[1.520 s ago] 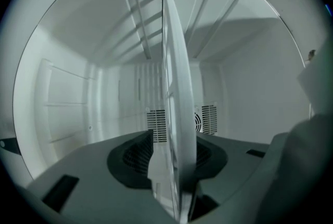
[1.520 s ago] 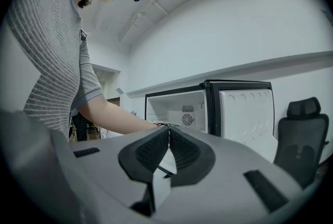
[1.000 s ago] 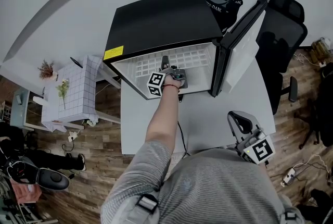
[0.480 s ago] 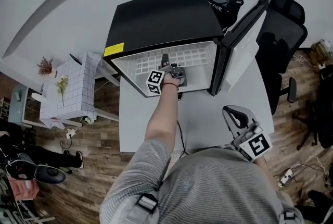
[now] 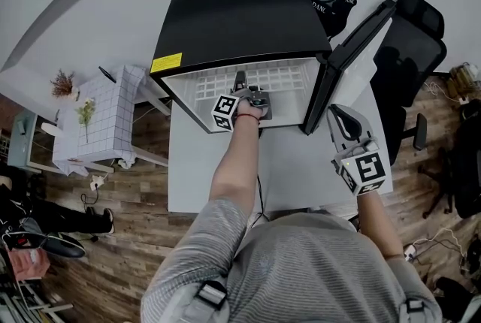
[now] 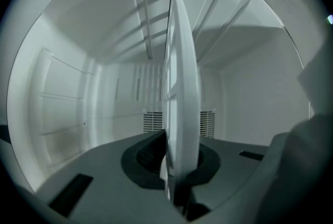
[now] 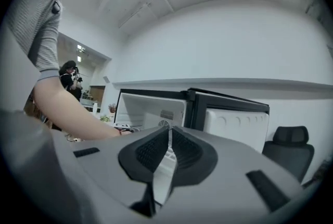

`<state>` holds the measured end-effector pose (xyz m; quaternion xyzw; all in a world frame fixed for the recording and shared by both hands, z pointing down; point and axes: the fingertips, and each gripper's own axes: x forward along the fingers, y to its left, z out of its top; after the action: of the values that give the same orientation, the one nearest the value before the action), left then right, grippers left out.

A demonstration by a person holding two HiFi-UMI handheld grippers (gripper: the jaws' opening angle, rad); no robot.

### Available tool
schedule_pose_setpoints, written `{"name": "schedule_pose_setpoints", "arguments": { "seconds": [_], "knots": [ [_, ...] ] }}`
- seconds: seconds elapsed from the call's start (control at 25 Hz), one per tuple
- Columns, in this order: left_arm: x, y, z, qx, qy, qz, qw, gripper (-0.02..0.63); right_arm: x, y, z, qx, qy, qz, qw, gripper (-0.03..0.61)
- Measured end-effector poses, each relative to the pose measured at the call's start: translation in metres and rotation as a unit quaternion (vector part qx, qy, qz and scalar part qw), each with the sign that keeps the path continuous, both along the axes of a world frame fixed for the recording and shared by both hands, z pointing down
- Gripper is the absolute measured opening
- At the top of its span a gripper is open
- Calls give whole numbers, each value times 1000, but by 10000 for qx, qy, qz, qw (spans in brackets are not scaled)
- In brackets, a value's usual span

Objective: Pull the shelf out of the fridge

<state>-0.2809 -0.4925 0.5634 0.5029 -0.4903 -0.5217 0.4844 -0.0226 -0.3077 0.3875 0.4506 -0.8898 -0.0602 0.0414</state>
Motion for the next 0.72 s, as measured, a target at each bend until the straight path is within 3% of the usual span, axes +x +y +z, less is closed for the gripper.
{"name": "schedule_pose_setpoints", "arguments": {
  "seconds": [0.32, 0.72],
  "knots": [
    [1, 1, -1, -1, 35, 17, 10000, 32, 9, -46, 6, -230, 304, 537, 9978, 14],
    [1, 0, -1, 36, -91, -6, 10000, 32, 8, -53, 4, -256, 44, 717, 9971, 14]
  ]
}}
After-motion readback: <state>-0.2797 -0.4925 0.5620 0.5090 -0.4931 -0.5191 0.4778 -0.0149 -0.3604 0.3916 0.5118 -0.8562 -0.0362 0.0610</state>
